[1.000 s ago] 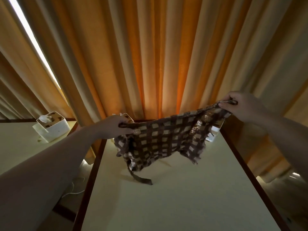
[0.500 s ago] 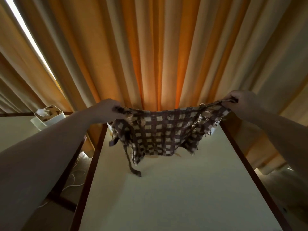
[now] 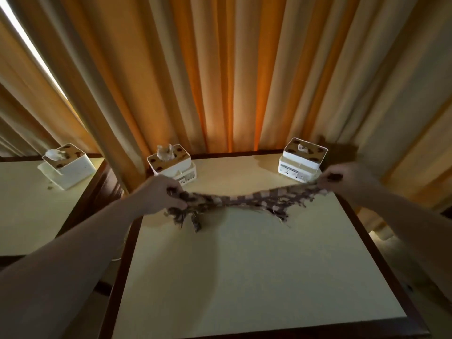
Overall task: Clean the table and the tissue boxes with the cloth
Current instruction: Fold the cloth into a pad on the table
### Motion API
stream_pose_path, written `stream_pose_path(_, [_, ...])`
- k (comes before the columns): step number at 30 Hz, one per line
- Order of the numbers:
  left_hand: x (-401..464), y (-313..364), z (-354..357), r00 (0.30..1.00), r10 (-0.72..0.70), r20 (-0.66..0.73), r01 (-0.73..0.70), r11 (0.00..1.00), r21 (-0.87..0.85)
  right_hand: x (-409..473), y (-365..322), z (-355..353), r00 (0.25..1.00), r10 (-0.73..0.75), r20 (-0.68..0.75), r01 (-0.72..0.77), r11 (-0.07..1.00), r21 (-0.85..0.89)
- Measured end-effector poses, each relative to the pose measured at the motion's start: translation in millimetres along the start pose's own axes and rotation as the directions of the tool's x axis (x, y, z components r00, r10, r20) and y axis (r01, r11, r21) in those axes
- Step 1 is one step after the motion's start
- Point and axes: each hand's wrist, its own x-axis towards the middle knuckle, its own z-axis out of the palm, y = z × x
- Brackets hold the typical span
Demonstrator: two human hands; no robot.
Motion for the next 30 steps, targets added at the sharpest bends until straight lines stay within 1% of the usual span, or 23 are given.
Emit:
stream_pose_path(2, [-10, -13, 38, 0.995, -0.015, 0.095, 0.014, 1.000, 0.005, -23, 9, 33, 0.995, 0.015, 0.102, -0.012, 1.000, -0.026])
stream_pose_path(6, [-30, -37, 118, 0.984, -0.035, 0.176, 0.018, 0.995, 0.093, -66, 32, 100, 0.967, 0.085, 0.240, -0.073, 0.996, -0.056])
stream_pose_path(8, [-39, -47, 147, 0.970, -0.051, 0.238, 0.024, 0.993, 0.117, -83, 38, 126, 0.941, 0.134, 0.311, -0.099, 0.987, -0.124])
stream_pose_path(12, [-51, -60, 175, 0.923, -0.049, 0.382, 0.008, 0.994, 0.109, -106, 49, 156, 0.888, 0.154, 0.434, -0.056, 0.972, -0.229])
stream_pose_path(14, [-54, -63, 181, 0.896, -0.050, 0.440, -0.003, 0.993, 0.120, -113, 49, 161, 0.846, 0.163, 0.507, -0.023, 0.962, -0.271])
stream_pose_path(16, [-54, -65, 182, 0.875, -0.039, 0.483, -0.013, 0.995, 0.104, -115, 48, 163, 0.806, 0.182, 0.564, -0.015, 0.958, -0.287])
stream_pose_path(17, [-54, -66, 182, 0.870, -0.040, 0.492, 0.000, 0.997, 0.081, -114, 46, 163, 0.800, 0.193, 0.568, -0.031, 0.959, -0.282])
stream_pose_path(19, [-52, -67, 181, 0.890, -0.048, 0.454, 0.045, 0.999, 0.017, -109, 42, 164, 0.831, 0.192, 0.521, -0.057, 0.963, -0.263])
stream_pose_path(22, [-44, -74, 179, 0.957, -0.077, 0.280, 0.086, 0.996, -0.019, -96, 24, 173, 0.892, 0.141, 0.429, -0.060, 0.978, -0.198])
stream_pose_path(24, [-37, -76, 177, 0.978, -0.077, 0.192, 0.088, 0.995, -0.048, -88, 5, 185, 0.917, 0.131, 0.378, -0.059, 0.979, -0.196])
stream_pose_path(26, [-30, -77, 176, 0.986, -0.072, 0.150, 0.084, 0.994, -0.070, -78, -12, 204, 0.916, 0.121, 0.382, -0.045, 0.978, -0.202])
stream_pose_path(30, [-19, -82, 182, 0.986, -0.061, 0.154, 0.075, 0.994, -0.080, -67, -46, 246, 0.890, 0.058, 0.452, 0.041, 0.977, -0.207])
